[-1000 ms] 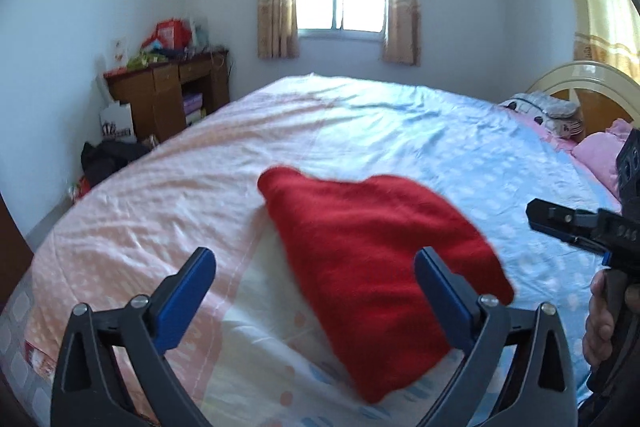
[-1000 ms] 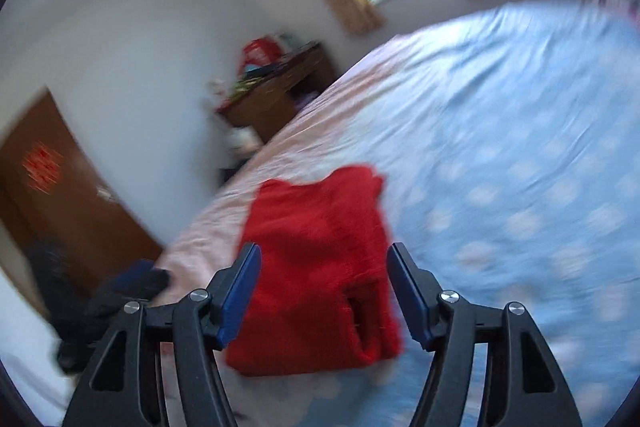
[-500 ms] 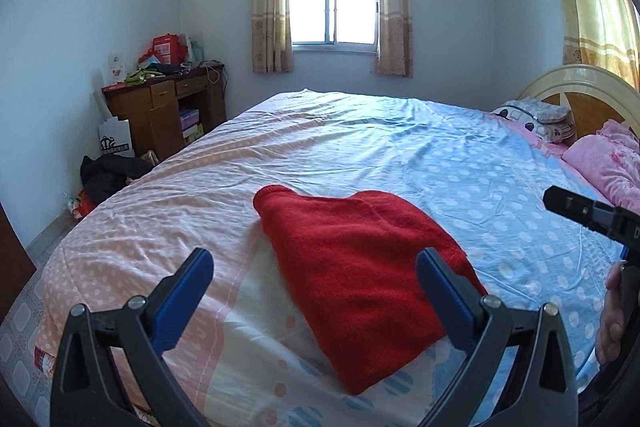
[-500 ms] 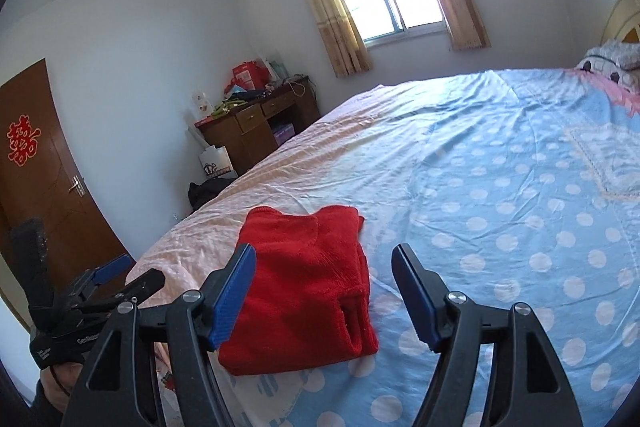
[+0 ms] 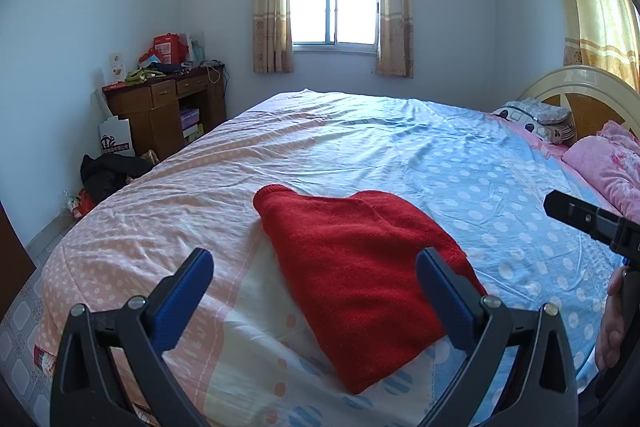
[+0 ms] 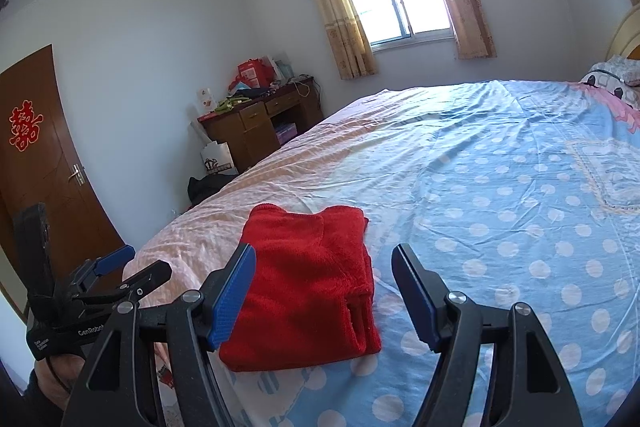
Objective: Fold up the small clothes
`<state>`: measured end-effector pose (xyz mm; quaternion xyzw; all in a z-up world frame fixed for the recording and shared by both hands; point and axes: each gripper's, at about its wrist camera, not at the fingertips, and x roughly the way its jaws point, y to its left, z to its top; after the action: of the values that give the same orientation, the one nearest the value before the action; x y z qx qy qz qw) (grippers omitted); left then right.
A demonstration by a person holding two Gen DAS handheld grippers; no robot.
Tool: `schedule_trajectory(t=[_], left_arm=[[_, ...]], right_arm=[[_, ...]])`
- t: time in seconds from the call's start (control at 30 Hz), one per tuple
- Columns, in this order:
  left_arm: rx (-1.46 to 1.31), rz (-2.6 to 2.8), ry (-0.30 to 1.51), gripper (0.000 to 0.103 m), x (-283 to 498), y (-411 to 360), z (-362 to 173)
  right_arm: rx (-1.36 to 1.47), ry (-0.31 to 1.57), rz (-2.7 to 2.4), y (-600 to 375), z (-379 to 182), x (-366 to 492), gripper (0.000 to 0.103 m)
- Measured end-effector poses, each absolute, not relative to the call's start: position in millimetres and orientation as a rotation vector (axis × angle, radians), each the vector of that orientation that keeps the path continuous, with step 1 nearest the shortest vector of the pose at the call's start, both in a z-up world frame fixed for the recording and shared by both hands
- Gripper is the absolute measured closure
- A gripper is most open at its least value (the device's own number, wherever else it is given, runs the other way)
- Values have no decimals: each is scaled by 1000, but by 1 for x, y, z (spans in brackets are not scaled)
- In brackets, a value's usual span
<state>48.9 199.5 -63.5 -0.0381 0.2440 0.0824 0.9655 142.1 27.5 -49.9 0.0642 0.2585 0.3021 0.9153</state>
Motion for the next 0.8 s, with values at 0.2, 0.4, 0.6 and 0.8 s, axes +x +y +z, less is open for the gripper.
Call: schedule_trajectory(t=[0.2,0.4,0.6,0.8], left_arm=[[-77,167,493,0,49,199,-64],[-77,167,493,0,49,200,-64],[-78,166,494,0,49,200,-64],[-77,168,495,0,49,200,-64]], right_arm=[[134,540,621,28,-51,142,32],[132,532,619,28,-51,141,32],[130,528,621,28,-51,140,32],[133,534,624,28,-52,141,32]])
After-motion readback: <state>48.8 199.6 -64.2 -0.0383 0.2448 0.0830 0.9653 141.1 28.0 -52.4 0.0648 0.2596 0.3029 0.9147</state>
